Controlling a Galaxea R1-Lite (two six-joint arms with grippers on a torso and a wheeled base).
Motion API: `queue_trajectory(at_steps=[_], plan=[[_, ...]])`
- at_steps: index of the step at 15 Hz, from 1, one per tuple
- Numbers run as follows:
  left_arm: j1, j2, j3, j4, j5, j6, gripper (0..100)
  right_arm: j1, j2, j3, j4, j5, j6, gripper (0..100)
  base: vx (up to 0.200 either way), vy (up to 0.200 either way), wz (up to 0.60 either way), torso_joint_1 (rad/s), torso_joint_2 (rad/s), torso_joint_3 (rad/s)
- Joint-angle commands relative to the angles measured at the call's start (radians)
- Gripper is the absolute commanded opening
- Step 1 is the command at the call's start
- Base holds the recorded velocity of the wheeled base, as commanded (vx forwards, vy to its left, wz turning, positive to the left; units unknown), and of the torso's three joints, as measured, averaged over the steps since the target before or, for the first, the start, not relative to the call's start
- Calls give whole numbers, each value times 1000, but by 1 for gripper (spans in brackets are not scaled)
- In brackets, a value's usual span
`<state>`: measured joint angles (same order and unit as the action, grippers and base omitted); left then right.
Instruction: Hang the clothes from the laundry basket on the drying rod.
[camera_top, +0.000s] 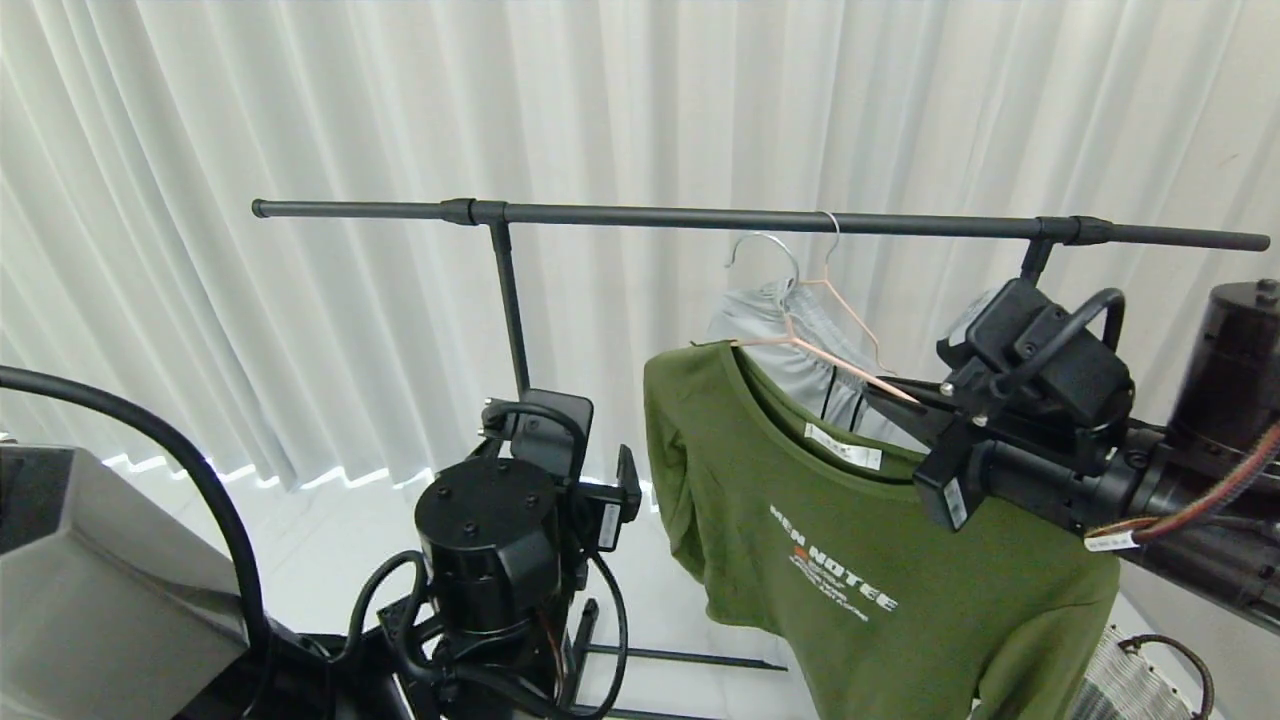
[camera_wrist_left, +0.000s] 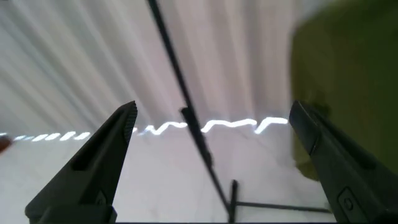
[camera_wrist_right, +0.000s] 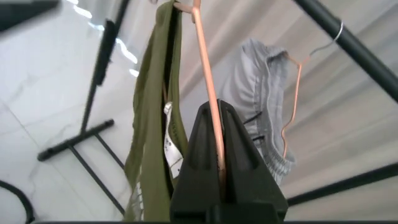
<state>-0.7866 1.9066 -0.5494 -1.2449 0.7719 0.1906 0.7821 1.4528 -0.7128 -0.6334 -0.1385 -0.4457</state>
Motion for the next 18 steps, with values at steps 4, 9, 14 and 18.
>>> queue_trajectory(at_steps=[4, 9, 14, 18], plan=[[109, 38, 144, -189, -151, -27, 100, -58, -134, 73, -14, 135, 41, 0, 0, 0, 0, 0, 0, 0], [127, 66, 238, -314, -250, -30, 100, -109, -192, 116, -14, 237, 111, 0, 0, 0, 0, 0, 0, 0], [162, 65, 239, -314, -295, -28, 100, -156, -270, 136, -14, 379, 131, 0, 0, 0, 0, 0, 0, 0], [208, 63, 233, -314, -345, -28, 100, -218, -296, 139, -14, 511, 144, 0, 0, 0, 0, 0, 0, 0]])
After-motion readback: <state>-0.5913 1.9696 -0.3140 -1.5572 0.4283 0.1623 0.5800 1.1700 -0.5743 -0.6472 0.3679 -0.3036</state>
